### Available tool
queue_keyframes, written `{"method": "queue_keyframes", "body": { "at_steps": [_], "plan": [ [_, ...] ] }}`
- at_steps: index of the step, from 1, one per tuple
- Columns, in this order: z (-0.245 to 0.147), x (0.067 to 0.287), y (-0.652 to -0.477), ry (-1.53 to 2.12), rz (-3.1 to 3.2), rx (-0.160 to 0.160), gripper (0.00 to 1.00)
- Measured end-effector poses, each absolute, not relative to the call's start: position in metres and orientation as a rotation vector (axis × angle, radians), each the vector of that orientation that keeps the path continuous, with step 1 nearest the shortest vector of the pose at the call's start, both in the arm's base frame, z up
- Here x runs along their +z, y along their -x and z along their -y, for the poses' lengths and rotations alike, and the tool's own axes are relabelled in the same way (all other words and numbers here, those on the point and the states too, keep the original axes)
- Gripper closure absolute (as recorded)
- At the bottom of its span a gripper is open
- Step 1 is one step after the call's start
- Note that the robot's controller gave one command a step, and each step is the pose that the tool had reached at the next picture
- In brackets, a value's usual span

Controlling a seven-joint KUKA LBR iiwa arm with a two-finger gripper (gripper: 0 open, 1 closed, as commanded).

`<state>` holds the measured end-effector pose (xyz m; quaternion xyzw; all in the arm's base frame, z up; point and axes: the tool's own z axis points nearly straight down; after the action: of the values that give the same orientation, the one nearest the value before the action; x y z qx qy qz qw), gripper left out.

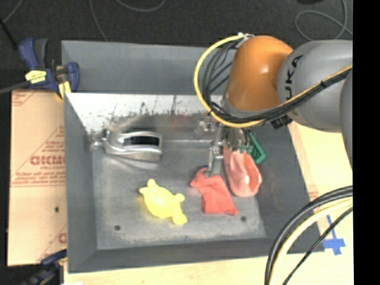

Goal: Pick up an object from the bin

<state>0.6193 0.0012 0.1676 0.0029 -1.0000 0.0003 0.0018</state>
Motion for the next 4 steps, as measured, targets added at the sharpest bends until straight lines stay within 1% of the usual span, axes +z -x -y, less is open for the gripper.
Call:
{"method": "queue_keyframes", "body": {
  "at_steps": [1, 2, 3, 4],
  "plan": [
    [-0.001, 0.173, -0.621, -0.009, 3.146, 0.001, 0.0],
    [-0.001, 0.136, -0.614, -0.307, 3.138, 0.002, 0.0],
    [0.004, 0.118, -0.59, -0.395, 3.118, -0.001, 0.0],
    [0.007, 0.125, -0.584, -0.128, 3.147, 0.0, 0.0]
  ]
}}
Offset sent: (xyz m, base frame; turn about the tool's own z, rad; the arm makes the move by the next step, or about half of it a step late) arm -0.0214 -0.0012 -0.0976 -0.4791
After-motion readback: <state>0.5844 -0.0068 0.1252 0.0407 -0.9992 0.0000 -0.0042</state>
